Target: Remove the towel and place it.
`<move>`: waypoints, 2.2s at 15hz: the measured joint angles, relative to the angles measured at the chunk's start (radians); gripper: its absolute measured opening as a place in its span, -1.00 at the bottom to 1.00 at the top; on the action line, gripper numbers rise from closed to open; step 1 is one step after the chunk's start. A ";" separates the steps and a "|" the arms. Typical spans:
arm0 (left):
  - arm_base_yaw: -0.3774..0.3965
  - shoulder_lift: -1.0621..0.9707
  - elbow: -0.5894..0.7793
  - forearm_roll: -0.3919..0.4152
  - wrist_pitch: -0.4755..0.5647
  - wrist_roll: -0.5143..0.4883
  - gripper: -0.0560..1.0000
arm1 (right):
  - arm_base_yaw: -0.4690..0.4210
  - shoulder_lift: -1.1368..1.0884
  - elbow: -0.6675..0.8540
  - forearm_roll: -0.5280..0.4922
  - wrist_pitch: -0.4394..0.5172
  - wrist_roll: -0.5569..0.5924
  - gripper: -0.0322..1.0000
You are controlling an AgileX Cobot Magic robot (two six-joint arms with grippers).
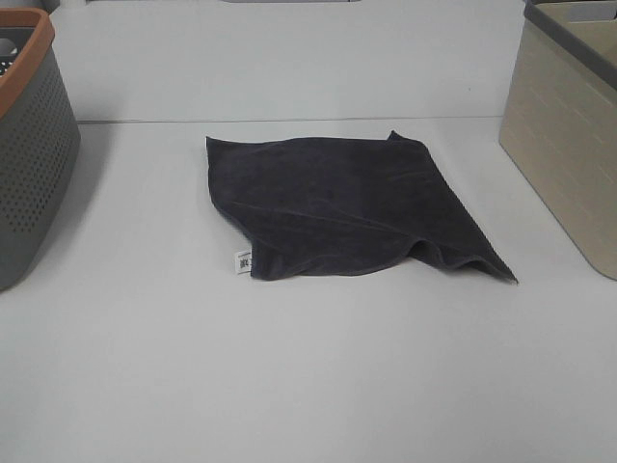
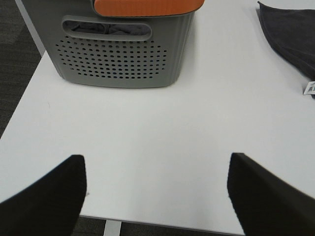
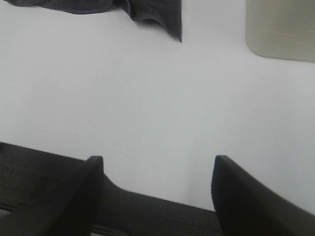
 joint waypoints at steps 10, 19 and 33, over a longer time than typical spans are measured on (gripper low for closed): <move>0.000 -0.057 0.050 0.026 -0.123 0.020 0.50 | 0.000 -0.366 0.047 0.025 -0.020 -0.052 0.29; 0.000 -0.057 0.059 0.027 -0.126 0.024 0.50 | 0.000 -0.416 0.047 0.028 -0.020 -0.051 0.29; 0.000 -0.057 0.059 0.027 -0.126 0.021 0.50 | 0.000 -0.416 0.047 0.032 -0.020 -0.042 0.29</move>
